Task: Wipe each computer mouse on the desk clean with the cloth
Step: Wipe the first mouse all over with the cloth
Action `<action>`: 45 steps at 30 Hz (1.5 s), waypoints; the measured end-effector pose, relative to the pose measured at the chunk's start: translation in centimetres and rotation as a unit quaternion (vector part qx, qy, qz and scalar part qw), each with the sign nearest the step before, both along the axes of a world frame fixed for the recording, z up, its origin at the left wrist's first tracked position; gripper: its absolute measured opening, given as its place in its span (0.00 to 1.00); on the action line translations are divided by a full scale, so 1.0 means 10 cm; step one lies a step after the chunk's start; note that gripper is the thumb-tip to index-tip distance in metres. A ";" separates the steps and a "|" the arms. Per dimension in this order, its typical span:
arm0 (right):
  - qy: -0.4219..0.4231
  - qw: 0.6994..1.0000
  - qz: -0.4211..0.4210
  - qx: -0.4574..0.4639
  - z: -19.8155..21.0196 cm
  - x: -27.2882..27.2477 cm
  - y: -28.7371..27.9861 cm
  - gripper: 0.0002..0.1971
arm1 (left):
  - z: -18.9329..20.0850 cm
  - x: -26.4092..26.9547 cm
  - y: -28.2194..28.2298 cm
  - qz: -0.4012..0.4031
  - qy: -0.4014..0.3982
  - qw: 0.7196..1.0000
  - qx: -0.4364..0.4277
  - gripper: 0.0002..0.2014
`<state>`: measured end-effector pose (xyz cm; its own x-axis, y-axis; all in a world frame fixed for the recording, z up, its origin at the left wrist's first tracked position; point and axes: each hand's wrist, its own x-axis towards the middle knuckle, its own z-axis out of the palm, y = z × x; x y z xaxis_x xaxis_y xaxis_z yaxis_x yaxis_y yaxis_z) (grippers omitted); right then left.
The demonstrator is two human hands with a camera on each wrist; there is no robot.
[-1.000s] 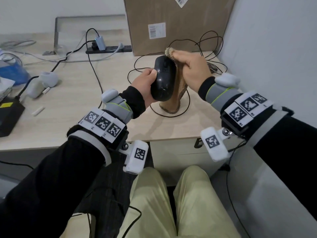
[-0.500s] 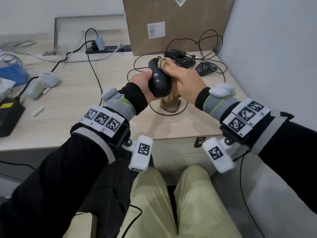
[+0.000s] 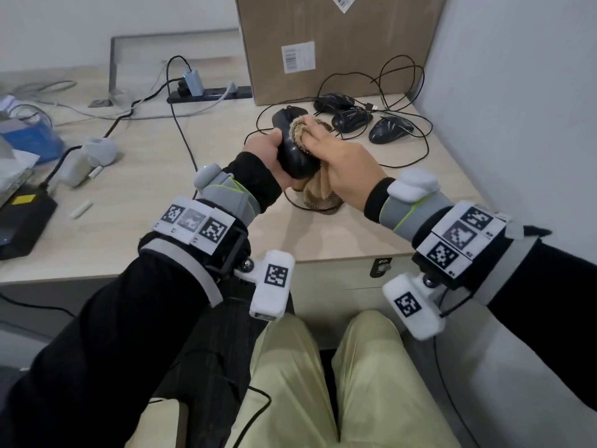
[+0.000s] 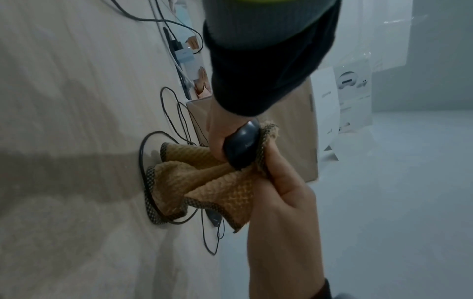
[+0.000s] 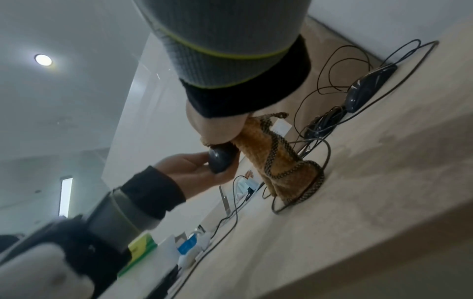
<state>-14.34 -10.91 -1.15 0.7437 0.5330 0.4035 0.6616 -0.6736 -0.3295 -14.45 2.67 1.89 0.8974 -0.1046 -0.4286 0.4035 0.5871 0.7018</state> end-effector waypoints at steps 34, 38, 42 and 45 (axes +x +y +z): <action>0.150 0.961 -0.060 0.225 0.06 0.14 -0.02 0.27 | -0.22 -0.02 -0.01 -0.055 -0.044 0.997 -0.016 0.18; 0.076 0.980 -0.018 0.181 -0.01 0.01 -0.01 0.27 | -0.17 -0.04 -0.08 -0.080 -0.046 0.995 -0.036 0.22; -0.048 0.997 0.066 0.000 -0.19 -0.13 -0.01 0.28 | -0.18 0.02 -0.08 -0.067 -0.038 0.994 -0.079 0.27; -0.107 0.988 0.087 -0.074 -0.22 -0.10 -0.07 0.27 | -0.20 0.01 -0.08 -0.090 -0.040 0.991 -0.087 0.24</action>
